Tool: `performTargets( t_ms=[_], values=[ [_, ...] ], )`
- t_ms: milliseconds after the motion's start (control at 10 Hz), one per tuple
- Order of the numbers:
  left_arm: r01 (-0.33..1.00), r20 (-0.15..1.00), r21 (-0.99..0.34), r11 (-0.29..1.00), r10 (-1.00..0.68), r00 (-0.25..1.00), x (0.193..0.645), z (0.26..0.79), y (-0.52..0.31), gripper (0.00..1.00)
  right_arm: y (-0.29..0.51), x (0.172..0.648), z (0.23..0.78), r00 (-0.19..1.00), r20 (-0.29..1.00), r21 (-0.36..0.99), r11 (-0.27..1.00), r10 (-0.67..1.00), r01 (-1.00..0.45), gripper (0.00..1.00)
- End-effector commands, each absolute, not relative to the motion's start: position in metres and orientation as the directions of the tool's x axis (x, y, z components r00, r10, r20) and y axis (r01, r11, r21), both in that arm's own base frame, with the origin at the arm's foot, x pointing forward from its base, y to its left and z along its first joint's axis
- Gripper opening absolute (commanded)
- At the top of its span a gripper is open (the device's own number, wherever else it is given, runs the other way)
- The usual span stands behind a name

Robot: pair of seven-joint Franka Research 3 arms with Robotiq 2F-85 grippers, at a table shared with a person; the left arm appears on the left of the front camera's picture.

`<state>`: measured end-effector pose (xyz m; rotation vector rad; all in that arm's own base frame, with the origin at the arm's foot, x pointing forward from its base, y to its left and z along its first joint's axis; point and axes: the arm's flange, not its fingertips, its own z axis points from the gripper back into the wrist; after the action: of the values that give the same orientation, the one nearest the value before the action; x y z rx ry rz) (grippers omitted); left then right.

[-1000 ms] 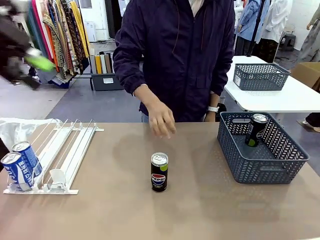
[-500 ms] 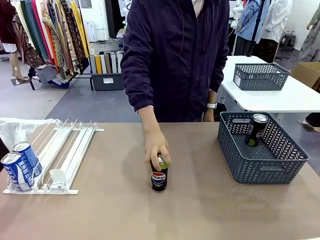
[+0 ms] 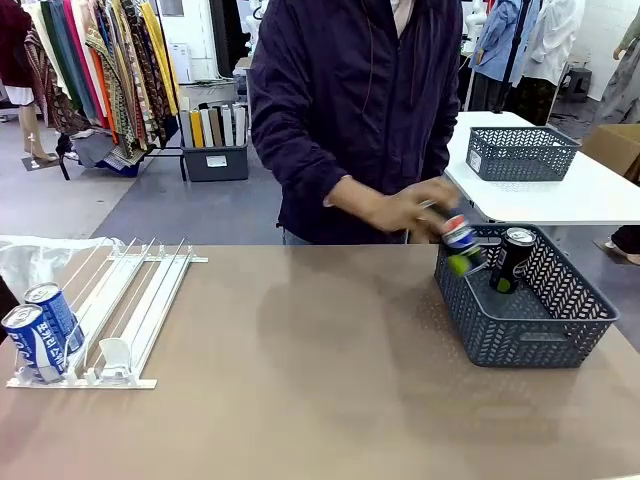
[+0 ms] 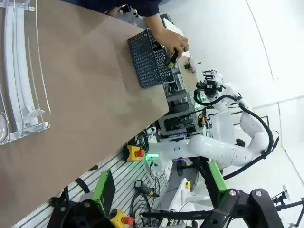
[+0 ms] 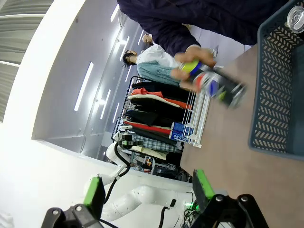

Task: Retrieve and store the cans from the dispenser.
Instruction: Pick up the last remaining can from one row of the Automatic Can Dispenser and place it in the middle of the table, then pick up one can from the Automatic Can Dispenser and place it in the middle of the table.

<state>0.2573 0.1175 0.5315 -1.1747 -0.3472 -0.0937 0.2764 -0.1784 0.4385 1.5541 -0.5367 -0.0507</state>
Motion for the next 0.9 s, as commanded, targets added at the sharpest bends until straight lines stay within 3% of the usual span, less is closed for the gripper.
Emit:
performTargets(
  t_ms=[0,800],
  values=[
    [0.282,0.341,-0.884,0.374,0.103,0.934,0.2570,0.5334,0.1163,1.00,-0.1790,0.2750,0.4407,0.885,0.302,0.950,0.037,-0.356,-0.309,1.00],
    [0.257,0.319,-0.885,0.389,0.103,0.942,0.2568,0.5324,0.1163,1.00,-0.1790,0.2750,0.4407,0.885,0.302,0.950,0.037,-0.356,-0.309,1.00]
  ],
)
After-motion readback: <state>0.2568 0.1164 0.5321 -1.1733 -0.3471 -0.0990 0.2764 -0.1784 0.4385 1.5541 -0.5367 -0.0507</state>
